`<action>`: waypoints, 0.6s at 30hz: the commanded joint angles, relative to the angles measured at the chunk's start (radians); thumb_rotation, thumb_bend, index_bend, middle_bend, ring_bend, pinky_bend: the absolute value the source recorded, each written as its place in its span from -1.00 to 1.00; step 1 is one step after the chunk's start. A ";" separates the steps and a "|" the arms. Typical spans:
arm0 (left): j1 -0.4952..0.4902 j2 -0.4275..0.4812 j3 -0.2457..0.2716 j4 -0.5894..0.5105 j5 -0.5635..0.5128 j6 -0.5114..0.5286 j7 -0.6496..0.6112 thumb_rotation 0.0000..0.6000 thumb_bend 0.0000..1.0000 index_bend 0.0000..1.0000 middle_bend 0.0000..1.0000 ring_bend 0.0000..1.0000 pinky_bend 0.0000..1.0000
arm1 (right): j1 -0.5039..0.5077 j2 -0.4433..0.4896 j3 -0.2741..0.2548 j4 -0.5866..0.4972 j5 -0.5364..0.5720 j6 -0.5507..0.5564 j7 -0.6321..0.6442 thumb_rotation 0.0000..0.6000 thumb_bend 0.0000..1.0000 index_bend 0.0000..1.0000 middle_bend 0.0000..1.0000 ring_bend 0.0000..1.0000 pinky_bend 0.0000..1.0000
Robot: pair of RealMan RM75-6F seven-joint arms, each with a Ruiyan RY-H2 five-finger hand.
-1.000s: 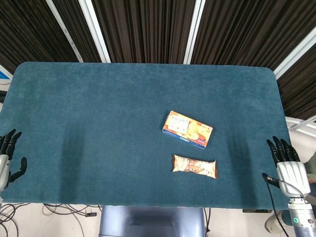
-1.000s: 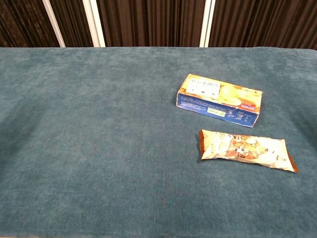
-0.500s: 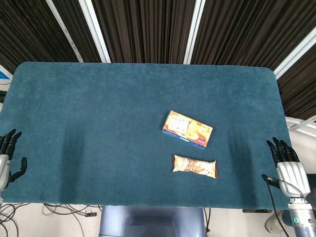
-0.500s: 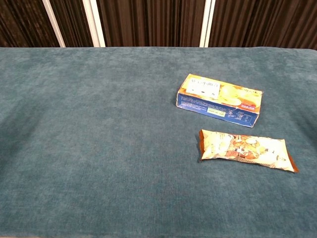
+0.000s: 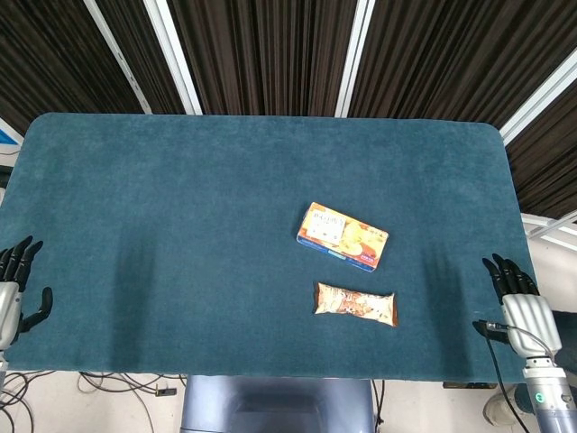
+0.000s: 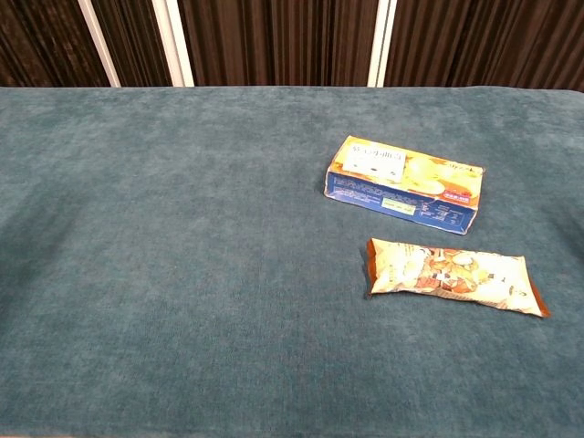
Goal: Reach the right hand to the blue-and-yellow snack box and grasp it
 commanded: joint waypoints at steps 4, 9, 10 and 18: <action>-0.002 0.004 0.001 -0.002 0.002 -0.004 -0.009 1.00 0.05 -0.94 -1.00 -0.99 -0.98 | 0.162 0.142 0.085 -0.170 0.159 -0.274 -0.026 1.00 -1.00 -1.00 -1.00 -0.95 -0.69; 0.000 0.009 0.001 -0.008 -0.002 -0.005 -0.018 1.00 0.05 -0.94 -1.00 -0.99 -0.98 | 0.296 0.164 0.154 -0.230 0.361 -0.431 -0.170 1.00 -1.00 -1.00 -1.00 -0.95 -0.70; 0.000 0.010 0.001 -0.009 -0.003 -0.005 -0.020 1.00 0.05 -0.94 -1.00 -0.99 -0.98 | 0.328 0.161 0.167 -0.240 0.417 -0.455 -0.214 1.00 -1.00 -1.00 -1.00 -0.95 -0.70; 0.000 0.018 0.000 -0.018 -0.014 -0.013 -0.030 1.00 0.05 -0.94 -1.00 -0.99 -0.98 | 0.539 0.084 0.192 -0.293 0.822 -0.508 -0.467 1.00 -1.00 -1.00 -1.00 -0.98 -0.71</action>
